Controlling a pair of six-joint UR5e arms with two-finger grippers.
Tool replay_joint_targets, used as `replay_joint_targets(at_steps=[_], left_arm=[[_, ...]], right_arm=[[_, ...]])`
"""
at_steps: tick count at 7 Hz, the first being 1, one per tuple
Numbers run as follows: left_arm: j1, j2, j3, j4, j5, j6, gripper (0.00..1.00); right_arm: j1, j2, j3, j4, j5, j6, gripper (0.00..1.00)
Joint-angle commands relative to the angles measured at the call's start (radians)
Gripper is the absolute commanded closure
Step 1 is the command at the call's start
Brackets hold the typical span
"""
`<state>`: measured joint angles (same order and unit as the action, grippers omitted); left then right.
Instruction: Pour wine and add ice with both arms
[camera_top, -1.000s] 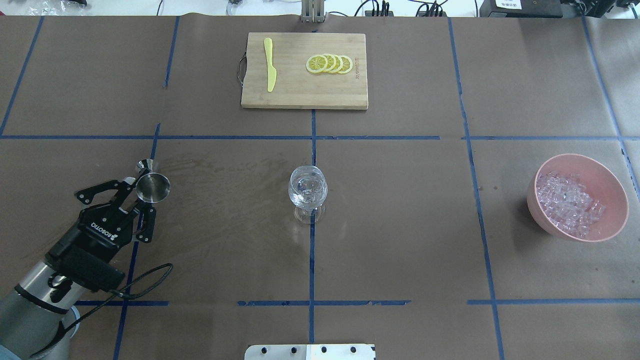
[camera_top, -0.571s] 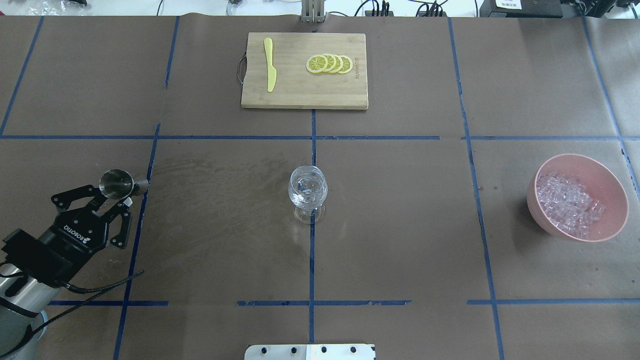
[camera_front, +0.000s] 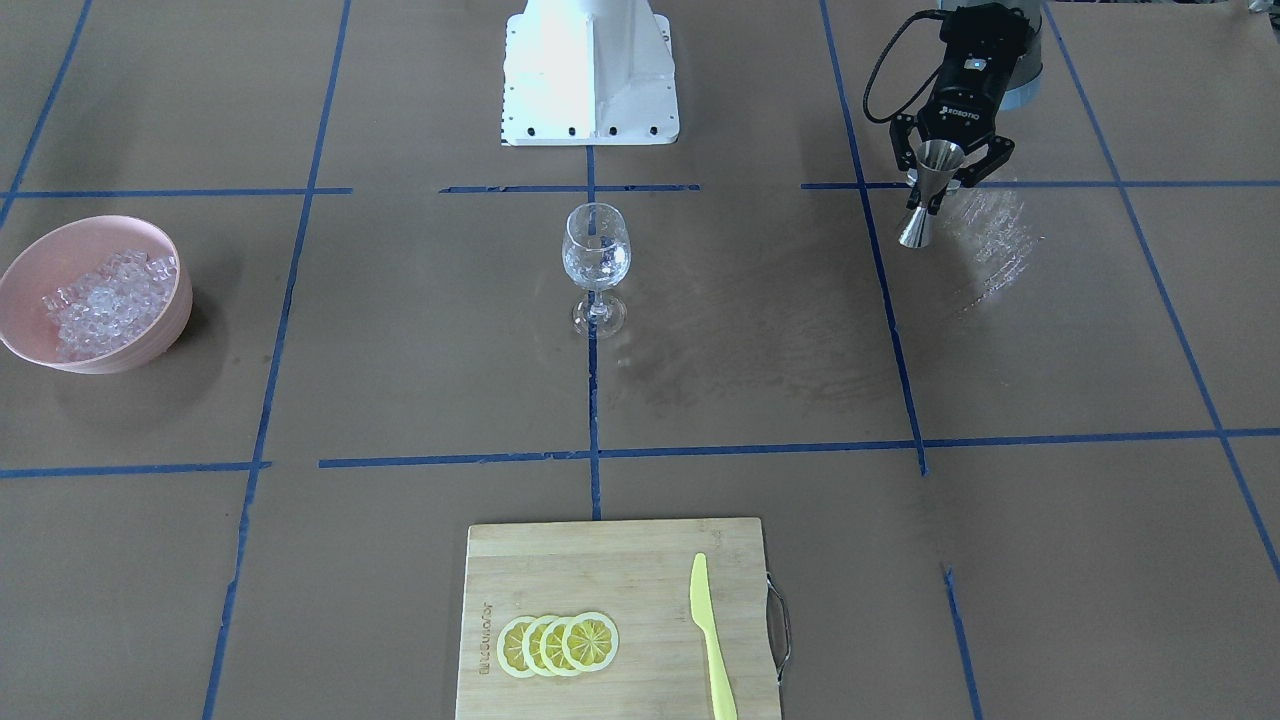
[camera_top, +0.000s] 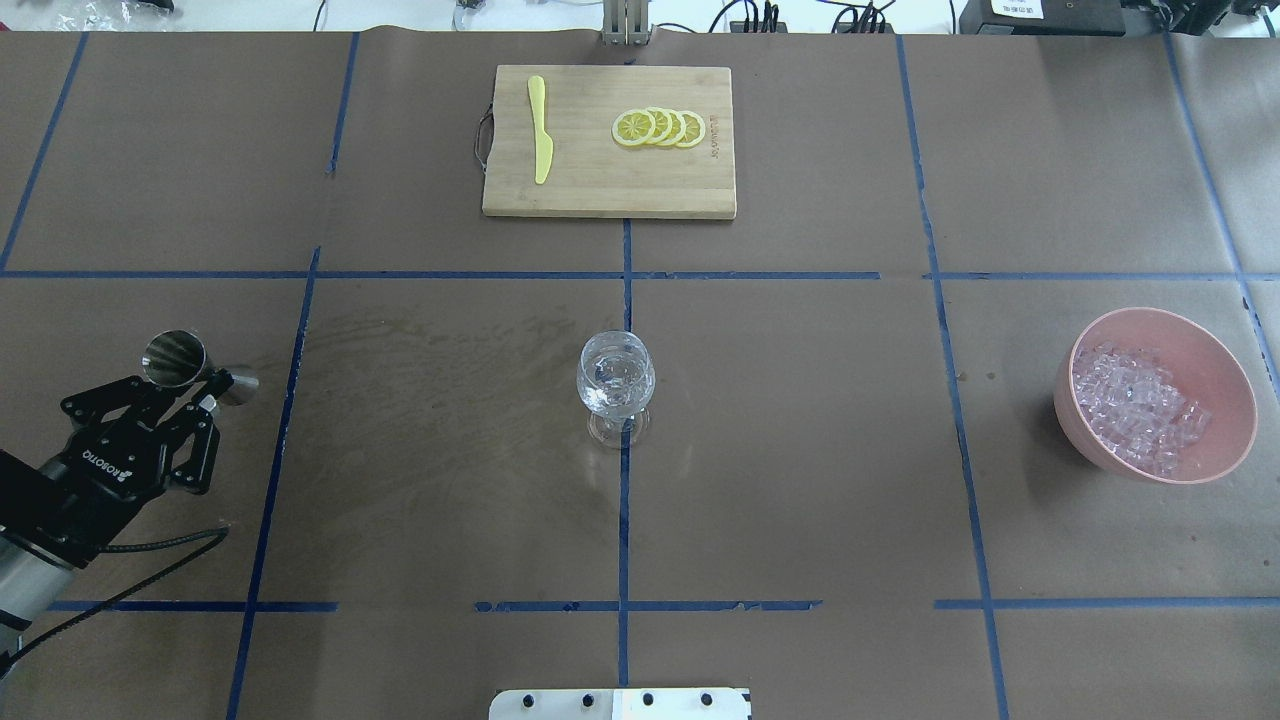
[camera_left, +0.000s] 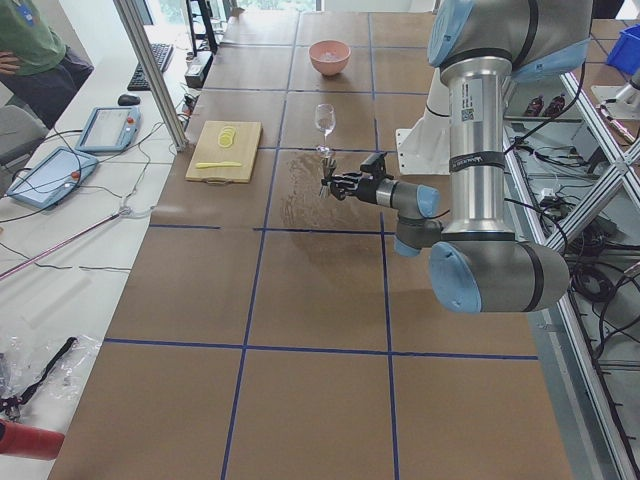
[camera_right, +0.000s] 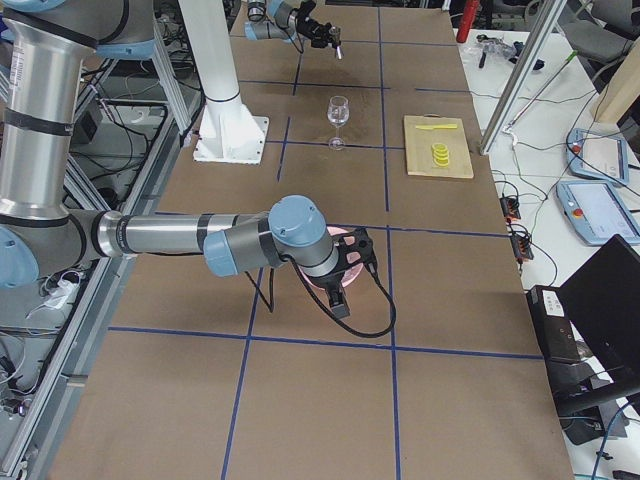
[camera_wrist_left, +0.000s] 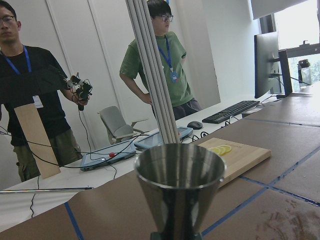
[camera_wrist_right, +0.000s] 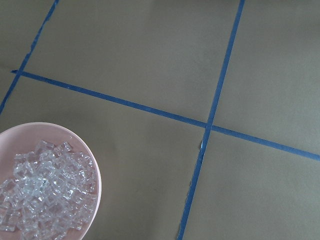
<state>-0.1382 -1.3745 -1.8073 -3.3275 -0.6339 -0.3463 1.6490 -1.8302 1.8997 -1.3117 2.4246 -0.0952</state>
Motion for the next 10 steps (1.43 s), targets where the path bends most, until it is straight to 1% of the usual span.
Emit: replay_joint_targets(at_steps=[1,2,3,4,5,6,8,9,10], left_arm=[[-0.05,-0.001,0.0,0.139,-0.009,-0.179,1.0],[-0.073,0.0,0.0,0.163,-0.026,-0.227,1.0],[-0.102,-0.001,0.0,0.218,-0.045,-0.334,1.0],[-0.148,-0.008,0.014,0.261,-0.14,-0.485,1.0],[-0.17,-0.026,0.082,0.26,-0.183,-0.573,1.0],[-0.176,-0.084,0.156,0.253,-0.185,-0.603,1.0],[-0.175,-0.093,0.213,0.241,-0.175,-0.6,1.0],[-0.17,-0.101,0.247,0.241,-0.112,-0.597,1.0],[-0.167,-0.116,0.267,0.241,-0.069,-0.591,1.0]], right_arm=[[0.0,0.0,0.002,0.0,0.001,0.0,0.0],[0.0,0.0,0.004,0.0,0.001,0.0,0.0],[0.0,0.0,0.004,0.0,0.001,0.0,0.0],[0.0,0.0,0.004,0.0,0.001,0.0,0.0],[0.0,0.0,0.004,0.0,0.001,0.0,0.0],[0.0,0.0,0.005,0.0,0.001,0.0,0.0],[0.0,0.0,0.007,0.0,0.001,0.0,0.0],[0.0,0.0,0.007,0.0,0.001,0.0,0.0],[0.0,0.0,0.007,0.0,0.001,0.0,0.0]])
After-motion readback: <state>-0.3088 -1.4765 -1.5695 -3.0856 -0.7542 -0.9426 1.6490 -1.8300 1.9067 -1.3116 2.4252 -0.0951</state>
